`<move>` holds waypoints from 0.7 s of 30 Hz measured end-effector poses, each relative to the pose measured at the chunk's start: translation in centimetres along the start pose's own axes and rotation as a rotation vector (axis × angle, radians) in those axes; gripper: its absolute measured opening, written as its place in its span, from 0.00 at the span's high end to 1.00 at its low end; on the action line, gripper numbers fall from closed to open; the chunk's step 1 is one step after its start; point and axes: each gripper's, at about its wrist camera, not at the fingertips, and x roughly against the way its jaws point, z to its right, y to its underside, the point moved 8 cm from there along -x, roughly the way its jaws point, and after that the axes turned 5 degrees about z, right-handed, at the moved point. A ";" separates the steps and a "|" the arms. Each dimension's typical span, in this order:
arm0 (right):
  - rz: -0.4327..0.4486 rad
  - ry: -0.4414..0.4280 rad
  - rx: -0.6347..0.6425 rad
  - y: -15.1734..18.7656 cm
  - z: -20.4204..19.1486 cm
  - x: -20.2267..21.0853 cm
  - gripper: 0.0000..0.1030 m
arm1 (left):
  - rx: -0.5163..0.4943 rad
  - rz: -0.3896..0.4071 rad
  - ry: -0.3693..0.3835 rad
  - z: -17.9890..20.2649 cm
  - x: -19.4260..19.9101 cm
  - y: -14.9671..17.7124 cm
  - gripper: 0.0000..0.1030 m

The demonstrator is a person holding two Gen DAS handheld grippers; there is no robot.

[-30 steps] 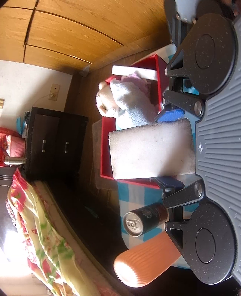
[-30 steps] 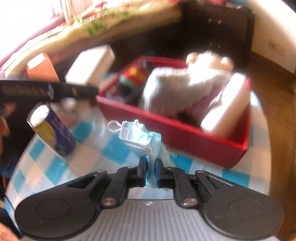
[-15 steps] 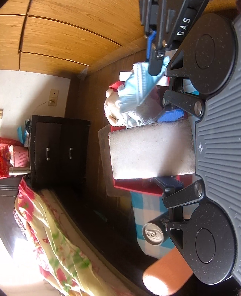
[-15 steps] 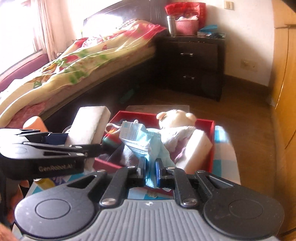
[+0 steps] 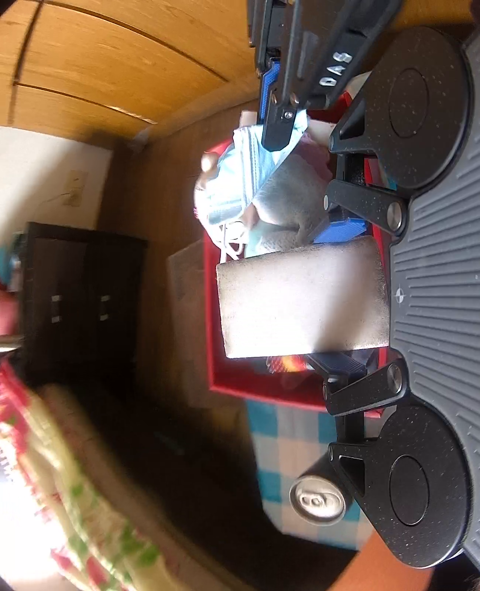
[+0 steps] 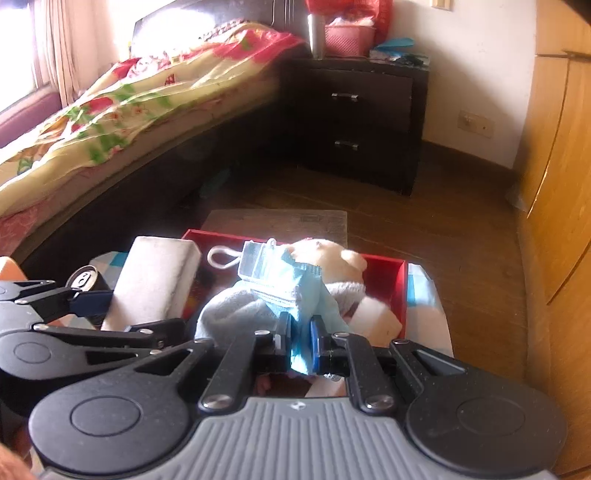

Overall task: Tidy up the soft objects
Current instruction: 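Carry the pad and mask into the red box and open both grippers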

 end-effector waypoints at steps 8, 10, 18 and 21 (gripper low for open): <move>-0.117 0.035 0.018 -0.6 -0.2 -3.6 1.00 | 0.010 -0.090 -0.034 -0.5 -3.3 -0.3 0.32; -0.104 0.035 0.003 -0.8 0.1 -3.4 0.92 | 0.006 -0.083 -0.074 -1.2 -3.1 -0.5 0.24; -0.052 0.024 -0.073 -2.2 1.3 -0.3 0.40 | 0.040 -0.039 -0.081 -2.2 -0.3 -1.5 0.20; -0.039 0.045 -0.054 -2.1 1.1 0.7 0.39 | 0.028 -0.031 -0.085 -1.9 0.8 -1.4 0.20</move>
